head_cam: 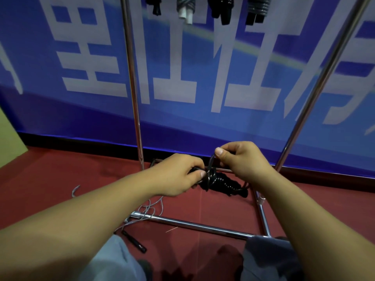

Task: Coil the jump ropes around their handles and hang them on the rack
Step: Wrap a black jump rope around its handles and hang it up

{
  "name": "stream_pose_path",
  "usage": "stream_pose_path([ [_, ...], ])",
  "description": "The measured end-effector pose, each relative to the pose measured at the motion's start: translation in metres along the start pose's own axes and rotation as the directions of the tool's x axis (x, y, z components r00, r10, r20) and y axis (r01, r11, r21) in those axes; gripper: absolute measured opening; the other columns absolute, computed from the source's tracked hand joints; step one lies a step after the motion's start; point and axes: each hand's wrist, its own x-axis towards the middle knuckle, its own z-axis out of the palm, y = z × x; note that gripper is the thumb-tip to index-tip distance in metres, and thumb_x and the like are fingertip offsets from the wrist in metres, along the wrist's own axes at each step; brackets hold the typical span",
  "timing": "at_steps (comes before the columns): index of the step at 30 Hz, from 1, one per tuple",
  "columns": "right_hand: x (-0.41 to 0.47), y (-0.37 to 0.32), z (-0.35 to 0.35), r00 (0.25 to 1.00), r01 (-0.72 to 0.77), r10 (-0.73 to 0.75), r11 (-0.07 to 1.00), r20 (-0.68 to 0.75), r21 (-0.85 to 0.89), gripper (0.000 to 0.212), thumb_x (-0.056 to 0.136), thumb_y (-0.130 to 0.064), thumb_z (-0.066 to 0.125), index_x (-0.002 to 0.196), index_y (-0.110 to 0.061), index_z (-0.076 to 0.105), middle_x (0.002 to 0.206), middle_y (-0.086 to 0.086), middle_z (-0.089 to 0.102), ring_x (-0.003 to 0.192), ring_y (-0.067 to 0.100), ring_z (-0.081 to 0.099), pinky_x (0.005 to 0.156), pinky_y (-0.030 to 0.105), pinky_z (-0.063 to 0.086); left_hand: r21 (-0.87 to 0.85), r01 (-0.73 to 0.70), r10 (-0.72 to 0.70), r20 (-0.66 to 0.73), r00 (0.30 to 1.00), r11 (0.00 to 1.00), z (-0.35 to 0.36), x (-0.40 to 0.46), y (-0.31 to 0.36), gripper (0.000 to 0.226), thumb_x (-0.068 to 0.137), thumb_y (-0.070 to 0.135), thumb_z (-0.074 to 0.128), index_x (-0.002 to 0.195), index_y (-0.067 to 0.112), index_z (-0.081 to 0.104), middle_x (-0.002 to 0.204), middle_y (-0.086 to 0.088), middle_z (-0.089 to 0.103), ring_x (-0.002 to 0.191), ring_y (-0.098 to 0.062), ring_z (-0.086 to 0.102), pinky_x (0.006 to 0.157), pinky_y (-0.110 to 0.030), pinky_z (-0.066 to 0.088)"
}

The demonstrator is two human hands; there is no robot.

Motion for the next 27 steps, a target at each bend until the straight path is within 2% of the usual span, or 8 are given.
stream_pose_path([
  [4,0.006,0.006,-0.006,0.999,-0.011,0.013,0.999,-0.042,0.042,0.022,0.094,-0.034,0.067,0.076,-0.023,0.073,0.058,-0.010,0.065,0.054,0.000,0.054,0.061,0.026,0.045,-0.002,-0.007,0.007,-0.032,0.999,1.000,-0.002,0.000,-0.002,0.016,0.100,0.026,0.055,0.091,0.019,0.067,0.067,0.010,0.063,0.058,-0.001,0.056,0.060,-0.023,0.044],
  [6,0.006,0.007,-0.007,0.999,-0.009,0.011,0.999,-0.037,0.045,0.021,0.094,-0.034,0.068,0.077,-0.023,0.074,0.059,-0.009,0.066,0.058,0.004,0.056,0.063,0.027,0.047,0.016,-0.018,0.018,-0.017,1.000,1.000,-0.002,-0.001,-0.002,0.016,0.100,0.026,0.055,0.091,0.020,0.067,0.068,0.010,0.064,0.060,-0.001,0.056,0.059,-0.020,0.042],
  [12,0.009,0.010,-0.009,1.000,-0.011,0.011,1.000,0.005,0.000,0.019,0.088,-0.038,0.074,0.075,-0.024,0.074,0.056,-0.013,0.063,0.050,-0.006,0.052,0.059,0.020,0.043,0.065,-0.067,0.067,0.004,0.998,0.996,-0.005,-0.005,0.005,0.015,0.100,0.025,0.055,0.098,0.016,0.068,0.075,0.003,0.065,0.068,-0.010,0.056,0.061,-0.022,0.040],
  [16,0.013,0.016,-0.013,1.000,-0.003,0.004,0.987,0.004,-0.161,0.031,0.077,-0.049,0.079,0.071,-0.020,0.072,0.055,-0.010,0.058,0.049,0.002,0.049,0.051,0.018,0.040,0.160,-0.090,0.078,0.082,0.994,0.983,-0.003,-0.011,0.009,0.012,0.101,0.030,0.051,0.097,0.023,0.060,0.076,0.004,0.061,0.070,-0.013,0.056,0.066,-0.036,0.047],
  [18,0.013,0.019,-0.014,1.000,-0.013,0.015,0.988,0.012,-0.152,0.033,0.075,-0.051,0.078,0.071,-0.019,0.072,0.054,-0.009,0.058,0.049,0.004,0.048,0.052,0.021,0.040,0.156,-0.095,0.081,0.093,0.992,0.983,-0.004,-0.012,0.010,0.010,0.101,0.031,0.050,0.097,0.027,0.057,0.077,0.003,0.061,0.072,-0.015,0.058,0.067,-0.040,0.049],
  [21,0.014,0.023,-0.013,0.999,-0.012,0.017,0.996,0.046,-0.093,0.037,0.071,-0.054,0.075,0.073,-0.017,0.074,0.067,0.004,0.068,0.060,0.010,0.055,0.061,0.028,0.046,0.112,-0.105,0.095,0.089,0.992,0.988,-0.005,-0.013,0.014,0.010,0.102,0.027,0.049,0.100,0.024,0.058,0.076,0.005,0.059,0.069,-0.011,0.055,0.065,-0.035,0.048],
  [24,0.014,0.025,-0.009,0.997,-0.016,0.017,1.000,0.075,-0.011,0.041,0.070,-0.055,0.074,0.075,-0.014,0.074,0.073,0.012,0.070,0.064,0.013,0.055,0.064,0.031,0.047,-0.007,-0.126,0.126,0.049,0.991,0.992,-0.006,-0.014,0.017,0.012,0.102,0.020,0.051,0.104,0.017,0.063,0.076,0.008,0.057,0.067,-0.004,0.051,0.061,-0.016,0.039],
  [27,0.013,0.020,-0.008,0.995,-0.038,0.028,0.995,0.101,0.097,0.044,0.068,-0.053,0.070,0.077,-0.010,0.073,0.065,0.002,0.064,0.058,0.009,0.053,0.057,0.023,0.045,-0.161,-0.133,0.135,0.007,0.991,0.978,-0.007,-0.013,0.017,0.014,0.102,0.018,0.052,0.103,0.012,0.064,0.081,-0.003,0.063,0.069,-0.010,0.052,0.065,-0.024,0.042],
])
